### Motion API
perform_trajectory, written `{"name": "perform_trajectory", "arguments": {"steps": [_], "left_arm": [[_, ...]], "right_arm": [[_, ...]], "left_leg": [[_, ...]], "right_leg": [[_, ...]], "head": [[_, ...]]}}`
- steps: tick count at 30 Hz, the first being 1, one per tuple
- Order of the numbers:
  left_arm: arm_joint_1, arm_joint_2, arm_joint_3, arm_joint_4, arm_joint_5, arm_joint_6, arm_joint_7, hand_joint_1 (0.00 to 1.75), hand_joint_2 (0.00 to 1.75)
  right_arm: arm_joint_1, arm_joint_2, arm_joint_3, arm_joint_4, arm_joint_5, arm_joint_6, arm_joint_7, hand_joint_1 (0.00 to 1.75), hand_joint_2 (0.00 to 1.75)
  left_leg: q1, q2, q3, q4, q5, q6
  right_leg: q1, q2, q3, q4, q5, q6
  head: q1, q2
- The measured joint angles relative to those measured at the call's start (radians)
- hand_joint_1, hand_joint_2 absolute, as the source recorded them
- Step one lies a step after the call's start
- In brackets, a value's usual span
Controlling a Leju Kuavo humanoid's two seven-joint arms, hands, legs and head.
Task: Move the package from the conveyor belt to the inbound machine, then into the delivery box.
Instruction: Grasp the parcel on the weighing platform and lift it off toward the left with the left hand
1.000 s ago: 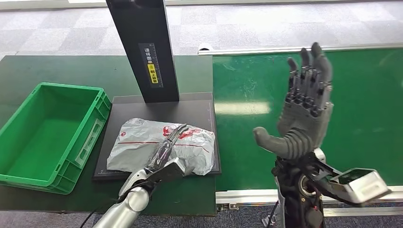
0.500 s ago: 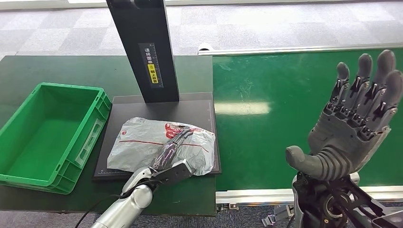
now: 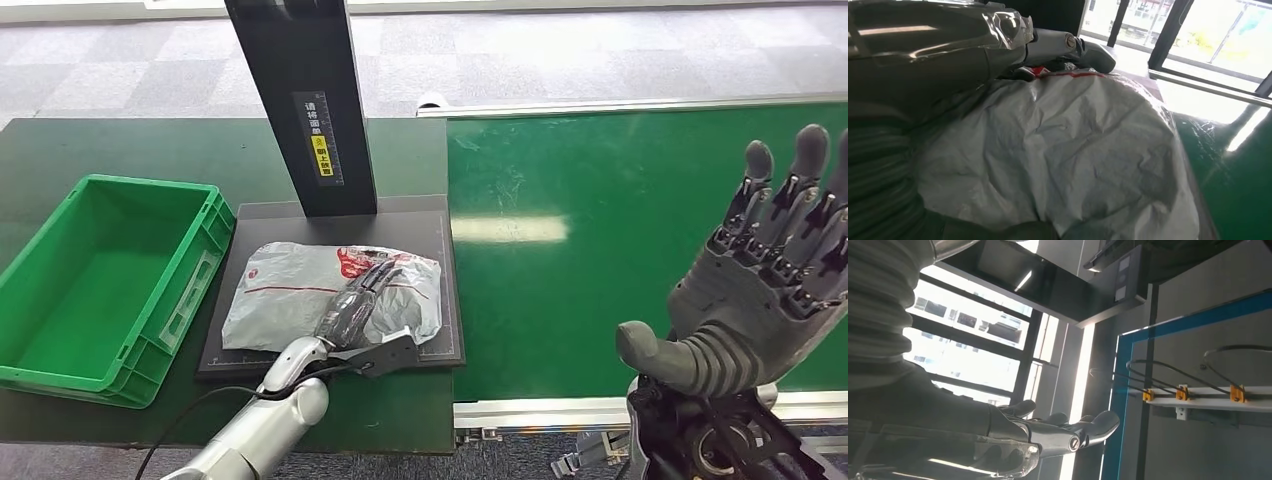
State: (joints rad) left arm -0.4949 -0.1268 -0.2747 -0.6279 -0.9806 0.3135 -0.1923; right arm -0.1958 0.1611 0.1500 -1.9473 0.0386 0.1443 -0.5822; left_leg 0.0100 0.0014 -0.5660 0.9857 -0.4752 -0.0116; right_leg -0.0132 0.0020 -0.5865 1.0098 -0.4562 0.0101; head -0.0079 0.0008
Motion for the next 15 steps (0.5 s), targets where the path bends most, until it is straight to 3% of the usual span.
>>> {"name": "perform_trajectory", "arguments": {"steps": [2,15], "left_arm": [[-0.016,-0.003,0.000,0.035,-0.006,0.010,0.001,1.68,1.75],[-0.066,-0.021,0.033,0.113,0.008,0.034,-0.044,1.64,1.75]], "right_arm": [[0.007,0.001,-0.009,-0.006,-0.005,-0.009,-0.012,0.00,1.75],[0.028,0.016,-0.057,-0.013,-0.010,-0.016,-0.036,0.00,1.75]], "left_leg": [[0.000,0.000,0.001,0.000,0.000,0.000],[0.000,0.000,0.002,0.000,0.000,0.000]], "right_leg": [[0.000,0.000,0.001,0.000,0.000,0.000],[0.000,0.000,0.002,0.000,0.000,0.000]], "head": [[0.000,0.000],[0.000,0.000]]}}
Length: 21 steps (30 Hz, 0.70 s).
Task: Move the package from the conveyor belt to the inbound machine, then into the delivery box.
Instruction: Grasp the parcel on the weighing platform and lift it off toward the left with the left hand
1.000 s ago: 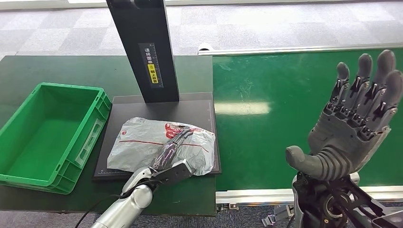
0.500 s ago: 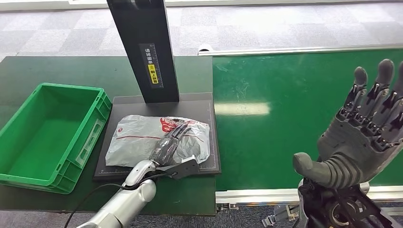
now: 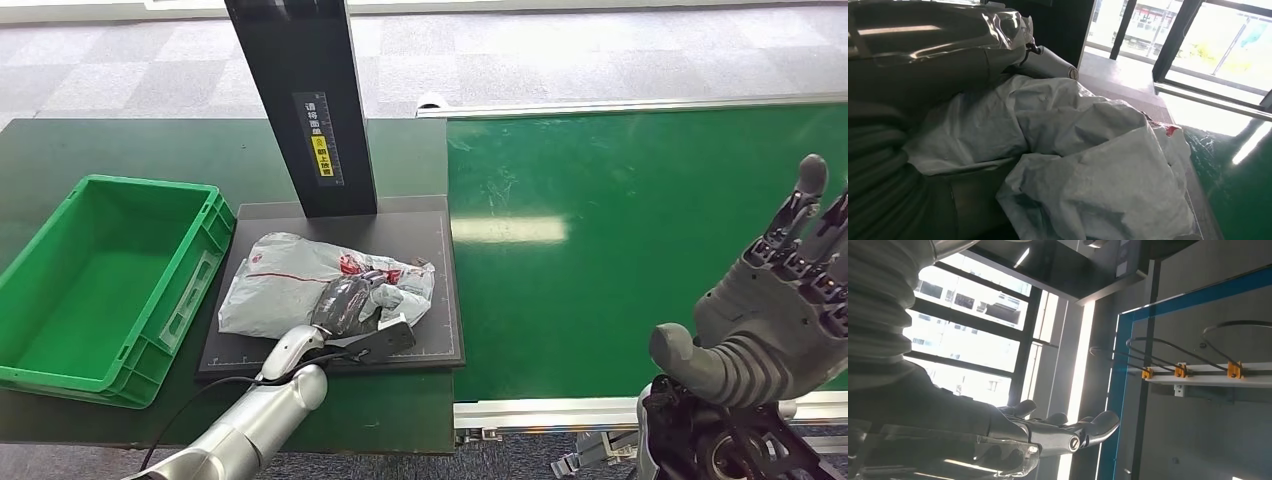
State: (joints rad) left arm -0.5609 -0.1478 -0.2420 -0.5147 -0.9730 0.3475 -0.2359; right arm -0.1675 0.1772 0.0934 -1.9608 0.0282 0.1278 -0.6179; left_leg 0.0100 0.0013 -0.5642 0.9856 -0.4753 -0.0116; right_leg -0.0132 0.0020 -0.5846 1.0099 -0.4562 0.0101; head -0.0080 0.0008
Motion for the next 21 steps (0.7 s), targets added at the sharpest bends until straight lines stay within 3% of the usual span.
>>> {"name": "perform_trajectory", "arguments": {"steps": [12,18,21], "left_arm": [[-0.004,-0.006,0.011,0.008,0.002,0.001,-0.007,1.65,1.75],[-0.004,-0.011,0.015,0.009,0.030,0.007,-0.060,1.75,1.75],[0.009,-0.014,0.028,-0.014,0.092,0.030,-0.143,1.75,1.75]], "right_arm": [[0.004,0.001,-0.006,0.000,-0.001,-0.003,-0.006,0.00,1.75],[0.005,0.001,-0.016,0.000,-0.014,-0.015,-0.025,0.00,1.75],[0.007,0.001,-0.019,0.000,-0.017,-0.022,-0.027,0.00,1.75]], "left_leg": [[0.000,0.000,0.000,0.000,0.000,0.000],[0.000,0.000,0.000,0.000,0.000,0.000],[0.000,0.000,0.000,0.000,0.000,0.000]], "right_leg": [[0.000,0.000,0.000,0.000,0.000,0.000],[0.000,0.000,0.000,0.000,0.000,0.000],[0.000,0.000,-0.001,0.000,0.000,0.000]], "head": [[0.000,0.000],[0.000,0.000],[0.000,0.000]]}}
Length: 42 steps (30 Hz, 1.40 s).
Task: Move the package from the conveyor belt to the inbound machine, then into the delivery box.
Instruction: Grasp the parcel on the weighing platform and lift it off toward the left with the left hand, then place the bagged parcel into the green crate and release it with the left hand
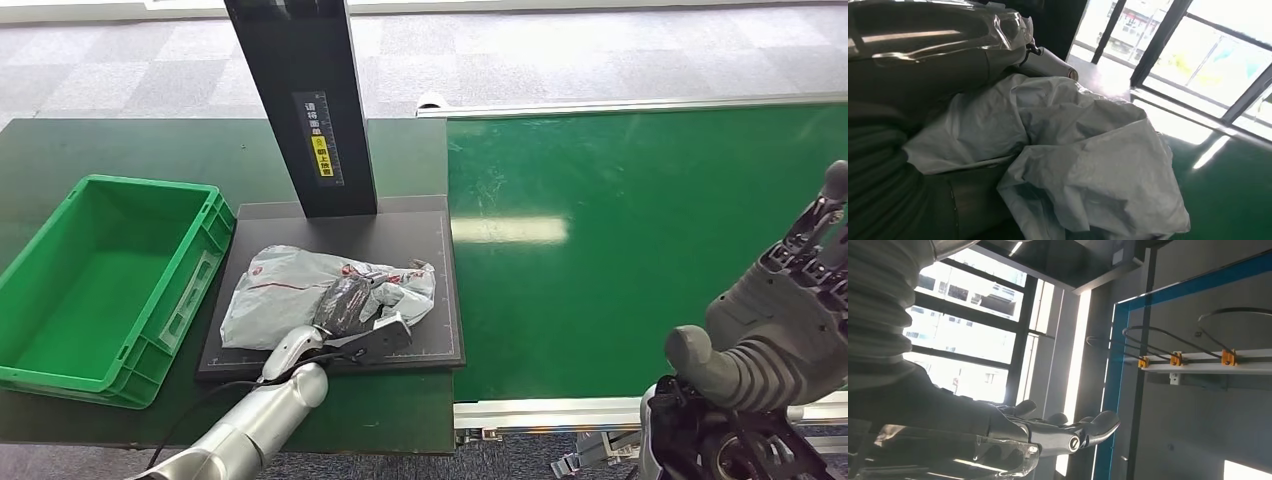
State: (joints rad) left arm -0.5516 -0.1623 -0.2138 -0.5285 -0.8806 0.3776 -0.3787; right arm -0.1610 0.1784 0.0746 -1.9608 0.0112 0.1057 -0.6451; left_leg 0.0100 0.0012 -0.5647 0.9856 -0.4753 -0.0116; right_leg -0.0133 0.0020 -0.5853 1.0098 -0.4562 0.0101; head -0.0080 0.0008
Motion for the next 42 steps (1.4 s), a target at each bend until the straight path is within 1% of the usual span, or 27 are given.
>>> {"name": "perform_trajectory", "arguments": {"steps": [3,5,7,9,10,13,17,20,24,27,33,42], "left_arm": [[0.042,-0.003,0.009,-0.108,0.093,0.025,-0.091,1.75,1.75],[0.084,0.007,0.007,-0.264,0.170,0.093,-0.132,1.75,1.75],[0.117,0.038,0.006,-0.478,0.233,0.186,-0.122,1.75,1.75],[0.127,0.077,0.017,-0.657,0.270,0.232,-0.091,1.75,1.75],[0.130,0.094,0.027,-0.715,0.288,0.244,-0.094,1.75,1.75],[0.139,0.133,0.056,-0.817,0.346,0.291,-0.159,1.75,1.75],[0.157,0.162,0.125,-0.877,0.419,0.314,-0.244,1.75,1.75],[0.169,0.173,0.219,-0.900,0.413,0.315,-0.294,1.75,1.75],[0.172,0.174,0.362,-0.924,0.336,0.316,-0.315,1.75,1.75],[0.172,0.175,0.424,-0.931,0.329,0.316,-0.316,1.75,1.75],[0.173,0.175,0.473,-0.936,0.328,0.316,-0.318,1.75,1.75],[0.173,0.174,0.493,-0.936,0.327,0.316,-0.319,1.75,1.75]], "right_arm": [[0.004,0.000,-0.002,0.000,-0.008,-0.012,0.005,0.00,1.75],[0.008,-0.001,-0.002,0.006,-0.033,-0.016,0.029,0.00,1.75],[0.010,-0.001,0.002,0.036,-0.060,-0.020,0.058,0.00,1.75],[0.013,-0.002,0.018,0.090,-0.068,-0.033,0.072,0.00,1.75],[0.016,-0.002,0.029,0.120,-0.071,-0.043,0.076,0.00,1.75],[0.033,-0.006,0.060,0.212,-0.086,-0.069,0.087,0.00,1.75],[0.092,-0.012,0.097,0.317,-0.097,-0.059,0.105,0.00,1.75],[0.128,-0.014,0.135,0.383,-0.089,-0.044,0.122,0.00,1.75],[0.164,-0.014,0.185,0.449,-0.086,-0.041,0.131,0.00,1.75],[0.178,-0.014,0.206,0.475,-0.086,-0.041,0.131,0.00,1.75],[0.185,-0.014,0.225,0.502,-0.086,-0.041,0.131,0.00,1.75],[0.185,-0.013,0.232,0.521,-0.086,-0.041,0.131,0.00,1.75]], "left_leg": [[0.000,0.000,-0.001,0.000,0.000,0.000],[0.000,0.001,-0.003,0.000,0.000,0.000],[0.001,0.003,-0.004,0.000,0.000,0.000],[0.001,0.002,-0.004,0.000,0.000,0.000],[0.001,0.002,-0.004,0.000,0.000,-0.001],[0.002,0.001,-0.004,0.000,0.000,-0.001],[0.002,0.000,-0.004,0.000,0.000,-0.001],[0.002,0.000,-0.005,0.000,0.000,-0.001],[0.002,0.000,-0.005,0.000,0.000,-0.001],[0.002,0.000,-0.005,0.000,0.000,-0.001],[0.002,0.000,-0.005,0.000,0.000,-0.001],[0.002,0.000,-0.005,0.000,0.000,-0.001]], "right_leg": [[0.000,0.000,-0.001,0.000,0.000,0.000],[0.000,0.001,-0.002,0.000,0.000,0.000],[0.001,0.002,-0.004,0.001,0.000,0.000],[0.001,0.001,-0.004,0.001,0.000,-0.001],[0.001,0.001,-0.004,0.001,0.000,-0.001],[0.002,0.000,-0.003,0.001,-0.001,-0.001],[0.003,0.000,-0.004,0.001,-0.001,-0.001],[0.003,0.000,-0.005,0.001,-0.001,-0.002],[0.003,0.000,-0.005,0.001,-0.002,-0.003],[0.003,0.000,-0.005,0.001,-0.002,-0.003],[0.003,0.000,-0.005,0.001,-0.002,-0.003],[0.003,0.000,-0.006,0.001,-0.002,-0.003]], "head": [[0.000,0.000],[0.000,0.000],[0.000,0.000],[0.000,0.000],[0.000,0.000],[0.000,0.000],[0.000,0.000],[0.000,0.000],[0.000,0.000],[0.000,0.000],[0.000,0.000],[0.000,0.000]]}}
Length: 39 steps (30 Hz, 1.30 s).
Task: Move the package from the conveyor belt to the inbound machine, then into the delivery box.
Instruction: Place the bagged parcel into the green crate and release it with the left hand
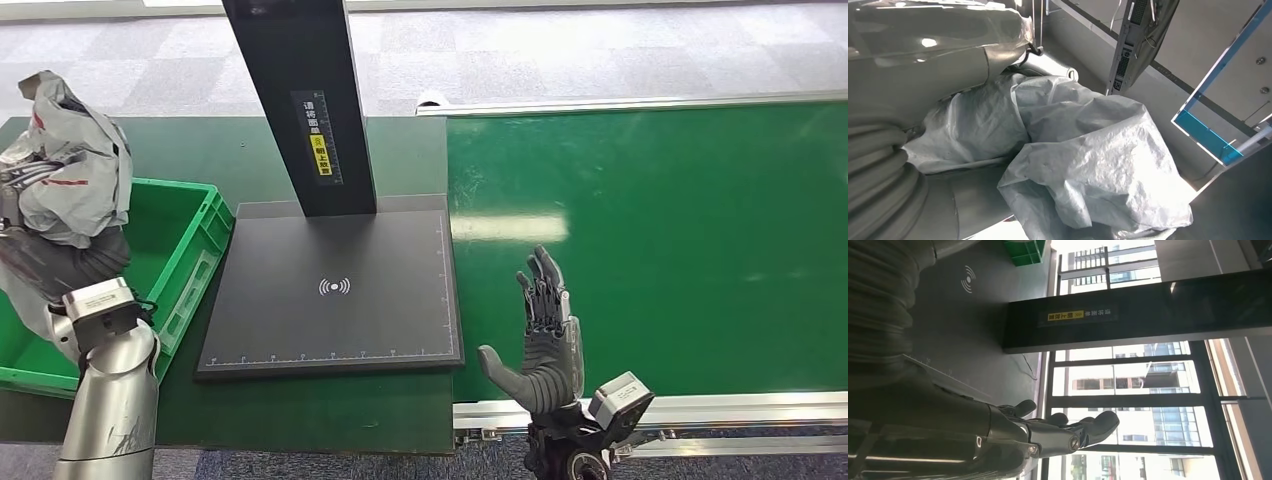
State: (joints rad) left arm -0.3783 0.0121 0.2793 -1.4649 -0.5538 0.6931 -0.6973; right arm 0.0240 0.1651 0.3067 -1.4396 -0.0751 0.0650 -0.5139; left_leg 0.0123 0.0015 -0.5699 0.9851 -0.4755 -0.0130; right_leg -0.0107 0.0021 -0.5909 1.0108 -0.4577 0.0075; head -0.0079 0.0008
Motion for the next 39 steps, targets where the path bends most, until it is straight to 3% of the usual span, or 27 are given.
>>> {"name": "perform_trajectory", "arguments": {"steps": [3,5,11,14,20,27,28,31,32,35,39], "left_arm": [[-0.011,0.000,0.015,0.017,-0.066,0.000,0.016,1.75,1.75],[-0.048,0.015,0.040,0.091,-0.167,0.000,0.083,1.75,1.75],[-0.192,0.150,0.148,0.519,-0.449,-0.001,0.369,1.70,1.75],[-0.227,0.197,0.205,0.679,-0.545,0.000,0.453,1.68,1.75],[-0.262,0.226,0.254,0.886,-0.599,-0.006,0.489,1.75,1.75],[-0.302,0.225,0.254,0.997,-0.603,-0.005,0.508,1.75,1.75],[-0.307,0.225,0.254,1.007,-0.603,-0.005,0.510,1.67,1.75],[-0.315,0.225,0.253,1.026,-0.606,-0.004,0.520,0.36,1.75],[-0.317,0.225,0.253,1.030,-0.607,-0.004,0.524,0.00,1.75],[-0.324,0.225,0.249,1.040,-0.585,-0.002,0.516,0.00,1.75],[-0.331,0.220,0.248,1.043,-0.461,-0.004,0.414,0.00,1.75]], "right_arm": [[0.000,0.000,0.002,0.002,0.000,0.002,0.003,0.00,1.75],[0.000,0.000,0.008,0.002,0.000,0.006,0.010,0.00,1.75],[0.001,-0.007,0.030,0.002,0.000,0.012,0.032,0.00,1.75],[0.007,-0.013,0.034,0.002,0.001,0.011,0.038,0.00,1.75],[0.018,-0.017,0.039,0.000,0.043,-0.011,0.044,0.00,1.75],[0.023,-0.021,0.041,-0.005,0.054,-0.024,0.047,0.00,1.75],[0.024,-0.022,0.041,-0.006,0.054,-0.025,0.047,0.00,1.75],[0.027,-0.023,0.041,-0.009,0.055,-0.027,0.047,0.00,1.75],[0.028,-0.023,0.041,-0.010,0.055,-0.028,0.047,0.00,1.75],[0.029,-0.023,0.041,-0.011,0.058,-0.030,0.047,0.00,1.75],[0.033,-0.023,0.041,-0.011,0.060,-0.031,0.047,0.00,1.75]], "left_leg": [[0.000,0.000,0.000,0.000,0.000,0.000],[0.000,0.000,0.000,0.000,0.000,0.000],[0.001,0.007,0.002,0.000,0.001,-0.002],[0.001,0.007,0.001,0.000,0.001,-0.002],[0.001,0.005,-0.001,0.000,0.001,-0.003],[0.001,0.005,0.000,0.000,0.001,-0.002],[0.001,0.005,0.000,0.000,0.001,-0.003],[0.001,0.006,0.000,0.000,0.001,-0.003],[0.001,0.006,0.000,0.000,0.001,-0.003],[0.001,0.005,0.000,0.000,0.001,-0.003],[0.001,0.005,0.000,0.000,0.001,-0.003]], "right_leg": [[0.000,0.000,0.000,0.000,0.000,0.000],[0.000,0.000,0.000,0.000,0.000,0.000],[0.001,0.006,-0.002,0.002,0.002,-0.003],[0.002,0.006,-0.003,0.002,0.002,-0.004],[0.001,0.005,-0.003,0.001,0.001,-0.004],[0.001,0.005,-0.003,0.001,0.001,-0.004],[0.001,0.005,-0.003,0.001,0.001,-0.004],[0.001,0.005,-0.003,0.001,0.001,-0.004],[0.001,0.005,-0.003,0.001,0.001,-0.004],[0.001,0.005,-0.003,0.001,0.001,-0.004],[0.001,0.005,-0.003,0.001,0.001,-0.004]], "head": [[0.000,0.000],[0.000,0.000],[0.000,0.000],[0.000,0.000],[0.000,0.000],[0.000,0.000],[0.000,0.000],[0.000,0.000],[0.000,0.000],[0.000,0.000],[0.001,0.000]]}}
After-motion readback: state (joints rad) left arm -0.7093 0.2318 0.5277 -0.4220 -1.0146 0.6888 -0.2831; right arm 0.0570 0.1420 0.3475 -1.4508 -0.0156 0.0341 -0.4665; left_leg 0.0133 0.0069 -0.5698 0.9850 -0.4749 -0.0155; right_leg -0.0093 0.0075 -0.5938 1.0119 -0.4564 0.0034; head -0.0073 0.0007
